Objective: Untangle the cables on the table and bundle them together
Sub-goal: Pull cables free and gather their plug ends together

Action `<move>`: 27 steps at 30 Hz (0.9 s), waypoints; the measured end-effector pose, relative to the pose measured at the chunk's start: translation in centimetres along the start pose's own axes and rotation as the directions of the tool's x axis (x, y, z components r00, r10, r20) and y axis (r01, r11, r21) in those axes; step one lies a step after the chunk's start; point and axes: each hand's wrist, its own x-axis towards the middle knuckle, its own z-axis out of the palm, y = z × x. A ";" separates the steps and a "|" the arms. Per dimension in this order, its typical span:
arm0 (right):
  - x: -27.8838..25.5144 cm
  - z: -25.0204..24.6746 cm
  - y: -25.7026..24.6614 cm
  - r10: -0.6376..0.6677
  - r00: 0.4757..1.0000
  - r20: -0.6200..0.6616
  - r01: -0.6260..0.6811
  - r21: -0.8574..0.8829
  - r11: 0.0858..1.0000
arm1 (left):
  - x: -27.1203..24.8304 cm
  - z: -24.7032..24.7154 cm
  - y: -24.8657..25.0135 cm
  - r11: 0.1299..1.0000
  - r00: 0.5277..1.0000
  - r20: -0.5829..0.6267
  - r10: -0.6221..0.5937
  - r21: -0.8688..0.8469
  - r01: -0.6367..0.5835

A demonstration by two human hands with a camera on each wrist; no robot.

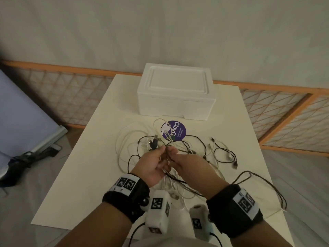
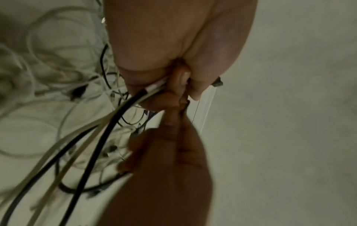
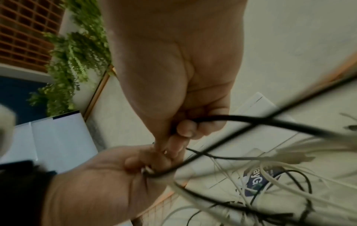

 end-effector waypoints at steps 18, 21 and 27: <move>-1.2 -1.8 4.3 0.110 0.959 0.259 -0.143 0.110 0.984 | 2.9 -1.4 3.4 0.965 0.954 -0.148 0.259 0.069 -0.252; 0.0 -2.6 2.3 0.042 0.969 0.245 -0.109 0.266 0.958 | 2.5 -1.2 3.0 0.954 0.950 -0.127 0.287 0.130 -0.271; 5.1 -1.4 -2.5 0.107 0.993 0.057 -0.115 0.164 0.980 | 1.3 -1.3 2.7 0.944 0.954 -0.071 0.290 0.183 -0.273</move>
